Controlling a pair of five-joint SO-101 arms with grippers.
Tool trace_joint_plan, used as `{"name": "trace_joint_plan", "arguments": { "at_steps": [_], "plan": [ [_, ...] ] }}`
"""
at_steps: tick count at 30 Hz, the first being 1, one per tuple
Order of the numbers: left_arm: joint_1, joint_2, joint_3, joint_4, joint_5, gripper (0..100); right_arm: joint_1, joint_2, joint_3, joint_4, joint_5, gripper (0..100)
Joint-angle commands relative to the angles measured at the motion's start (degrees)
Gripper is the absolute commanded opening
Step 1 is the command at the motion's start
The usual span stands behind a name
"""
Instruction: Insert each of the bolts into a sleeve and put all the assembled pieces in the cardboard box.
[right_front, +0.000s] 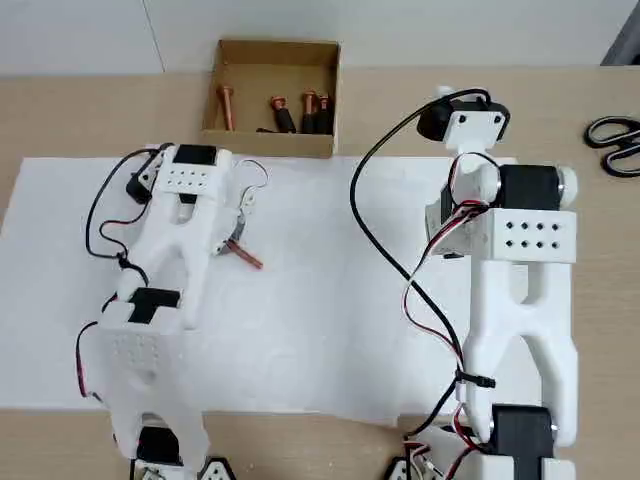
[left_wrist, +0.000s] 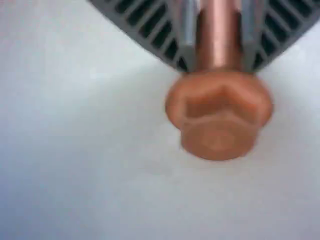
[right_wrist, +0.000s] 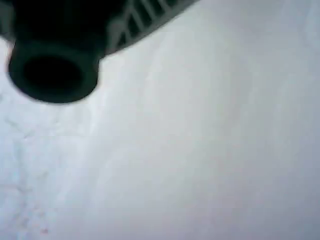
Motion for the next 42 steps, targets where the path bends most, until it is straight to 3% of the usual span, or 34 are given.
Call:
{"name": "trace_joint_plan", "arguments": {
  "at_steps": [1, 4, 11, 14, 19, 25, 42],
  "plan": [
    [0.09, -0.53, -10.24, 8.35, -10.64, 1, -0.13, -2.24, -0.35, -0.13, 0.7, 0.4],
    [-0.26, -0.09, -18.07, 14.51, -22.59, 1, -0.13, -2.33, -0.35, -0.13, 0.7, 0.4],
    [-1.41, 0.0, -14.37, 14.15, -56.79, 1, -0.04, -2.59, -0.35, -0.13, 0.7, 0.4],
    [-1.32, 0.0, -12.26, 14.15, -65.93, 1, -0.13, -2.59, -0.35, -0.13, 0.7, 0.4],
    [-1.23, 0.09, -9.27, 13.8, -66.81, 1, -0.13, -2.59, -0.35, -0.13, 0.7, 0.4],
    [-1.58, 0.09, -8.84, 12.04, -67.52, 9, -0.22, -2.51, -0.35, -0.13, 0.62, 0.4],
    [-3.96, 0.09, -3.12, 4.57, -67.78, 9, -0.13, -2.59, -0.35, -0.13, 0.53, 0.4]
  ]
}}
